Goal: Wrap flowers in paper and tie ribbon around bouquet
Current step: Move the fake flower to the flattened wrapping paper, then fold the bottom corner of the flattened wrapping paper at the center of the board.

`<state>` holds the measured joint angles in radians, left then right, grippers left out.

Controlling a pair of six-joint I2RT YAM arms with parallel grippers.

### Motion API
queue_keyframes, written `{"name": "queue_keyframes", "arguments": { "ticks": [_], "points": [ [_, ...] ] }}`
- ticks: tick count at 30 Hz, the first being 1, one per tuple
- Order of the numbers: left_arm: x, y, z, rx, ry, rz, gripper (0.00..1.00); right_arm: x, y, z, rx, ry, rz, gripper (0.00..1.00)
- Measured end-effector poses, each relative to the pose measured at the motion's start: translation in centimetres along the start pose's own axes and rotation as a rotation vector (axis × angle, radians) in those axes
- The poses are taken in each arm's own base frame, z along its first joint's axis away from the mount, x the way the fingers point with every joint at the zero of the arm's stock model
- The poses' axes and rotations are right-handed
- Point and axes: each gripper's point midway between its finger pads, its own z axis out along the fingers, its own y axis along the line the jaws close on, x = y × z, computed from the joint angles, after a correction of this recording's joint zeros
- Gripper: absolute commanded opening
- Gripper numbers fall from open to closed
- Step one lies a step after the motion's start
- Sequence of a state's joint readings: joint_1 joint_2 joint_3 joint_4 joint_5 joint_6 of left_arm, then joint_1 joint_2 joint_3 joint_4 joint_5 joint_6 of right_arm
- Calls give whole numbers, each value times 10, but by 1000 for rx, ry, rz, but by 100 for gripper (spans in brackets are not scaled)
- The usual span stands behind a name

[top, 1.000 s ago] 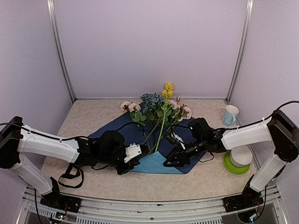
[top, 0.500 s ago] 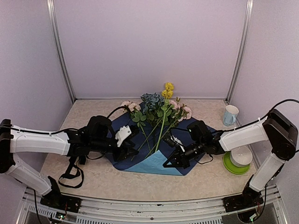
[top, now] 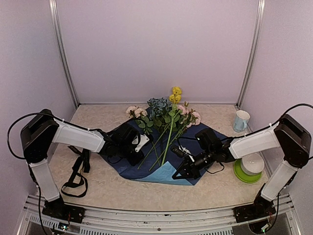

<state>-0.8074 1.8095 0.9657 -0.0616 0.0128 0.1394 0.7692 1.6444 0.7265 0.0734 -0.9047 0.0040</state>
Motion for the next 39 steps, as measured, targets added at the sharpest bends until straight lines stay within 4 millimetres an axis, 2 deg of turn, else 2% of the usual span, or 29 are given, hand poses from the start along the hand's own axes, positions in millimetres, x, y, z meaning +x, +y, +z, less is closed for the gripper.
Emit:
{"name": "queue_keyframes", "arguments": {
  "ticks": [7, 14, 18, 24, 28, 31, 33, 36, 39],
  "points": [
    [0, -15, 18, -11, 38, 76, 11, 0, 0, 0, 0, 1, 2, 0],
    [-3, -43, 17, 70, 23, 154, 15, 0, 0, 0, 0, 1, 3, 0],
    [-4, -51, 16, 117, 19, 190, 18, -3, 0, 0, 0, -1, 4, 0],
    [-25, -58, 26, 203, 2, 261, 22, -7, 0, -1, 0, -8, 7, 0],
    [-28, -62, 33, 245, 9, 309, 22, -9, 0, -1, 3, -14, 12, 0],
    [-23, -59, 30, 259, 10, 292, 32, -14, -4, -3, 21, -24, 23, 0],
    [-15, -49, 22, 249, 4, 238, 39, -17, -7, -5, 34, -31, 26, 0],
    [-6, -19, -3, 204, -36, 125, 50, -23, -14, -8, 63, -43, 32, 0],
    [-18, 6, -37, 141, -149, 43, 55, -41, -24, -13, 102, -71, 20, 0]
  ]
}}
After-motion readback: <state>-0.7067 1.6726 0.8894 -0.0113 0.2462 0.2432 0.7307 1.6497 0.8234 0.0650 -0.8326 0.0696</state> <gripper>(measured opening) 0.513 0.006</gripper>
